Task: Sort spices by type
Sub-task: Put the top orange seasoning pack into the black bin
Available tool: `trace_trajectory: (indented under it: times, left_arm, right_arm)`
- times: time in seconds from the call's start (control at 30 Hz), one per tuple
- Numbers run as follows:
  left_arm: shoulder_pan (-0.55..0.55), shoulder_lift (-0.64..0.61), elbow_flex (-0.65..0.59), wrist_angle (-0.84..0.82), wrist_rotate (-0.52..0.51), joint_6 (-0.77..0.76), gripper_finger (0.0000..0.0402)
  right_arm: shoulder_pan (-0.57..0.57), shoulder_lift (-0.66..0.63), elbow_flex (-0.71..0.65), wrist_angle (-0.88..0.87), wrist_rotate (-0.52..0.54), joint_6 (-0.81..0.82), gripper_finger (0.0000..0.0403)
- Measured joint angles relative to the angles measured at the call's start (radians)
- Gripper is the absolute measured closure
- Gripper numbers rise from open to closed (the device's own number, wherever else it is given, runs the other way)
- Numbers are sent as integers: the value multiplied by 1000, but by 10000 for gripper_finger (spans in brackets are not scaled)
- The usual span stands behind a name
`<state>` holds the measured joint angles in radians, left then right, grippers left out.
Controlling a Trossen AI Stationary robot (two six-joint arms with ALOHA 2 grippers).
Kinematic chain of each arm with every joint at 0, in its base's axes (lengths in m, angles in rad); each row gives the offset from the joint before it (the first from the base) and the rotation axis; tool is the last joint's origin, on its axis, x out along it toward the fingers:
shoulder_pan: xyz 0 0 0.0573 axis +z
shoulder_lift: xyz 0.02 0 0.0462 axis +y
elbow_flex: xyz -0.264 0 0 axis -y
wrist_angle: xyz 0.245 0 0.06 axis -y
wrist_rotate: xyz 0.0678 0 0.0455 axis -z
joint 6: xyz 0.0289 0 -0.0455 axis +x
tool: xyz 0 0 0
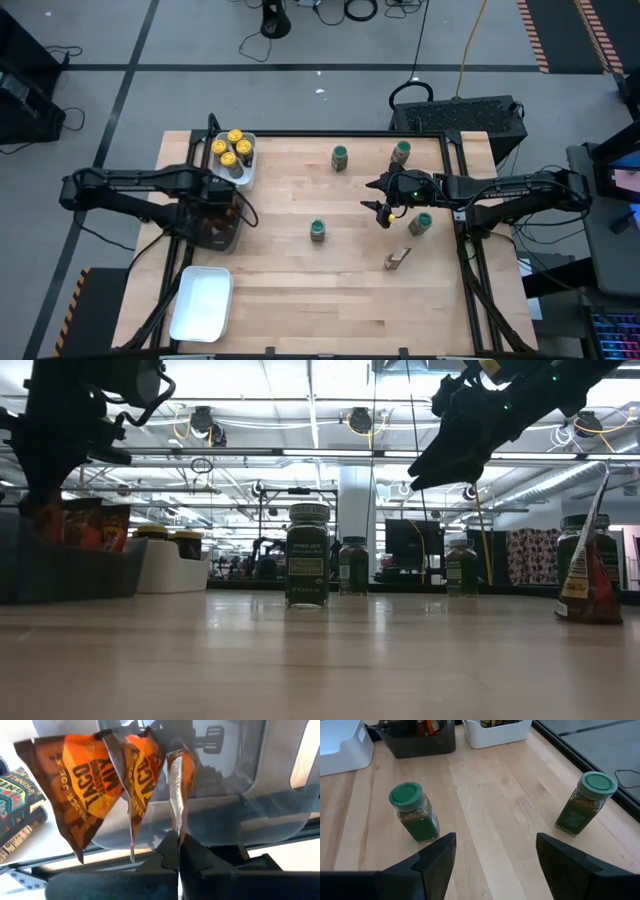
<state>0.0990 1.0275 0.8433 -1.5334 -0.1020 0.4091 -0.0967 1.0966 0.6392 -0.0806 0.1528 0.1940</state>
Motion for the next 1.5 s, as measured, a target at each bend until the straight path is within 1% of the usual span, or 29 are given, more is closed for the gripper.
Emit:
trace_trajectory:
  times: [0.2, 0.6, 0.87, 1.17, 1.37, 1.5]
  left_arm:
    - [-2, 44, 0, 44, 26, 0, 402]
    - [-1, 169, 0, 30, 12, -1, 398]
    - [-1, 176, 0, 34, -16, -12, 354]
    - [-1, 176, 8, 24, -52, -64, 299]
    - [-1, 176, 88, 22, -52, -74, 267]
    - [-1, 176, 153, -12, -51, -116, 258]
  right_arm:
    - [0, 0, 0, 1, 0, 0, 145]
    - [0, 0, 0, 0, 1, -15, 145]
    - [0, 0, 1, 0, 1, -23, 145]
    - [0, 0, 1, 0, 1, -24, 145]
    - [0, 0, 1, 0, 1, -28, 145]
    - [0, 0, 1, 0, 1, -28, 145]
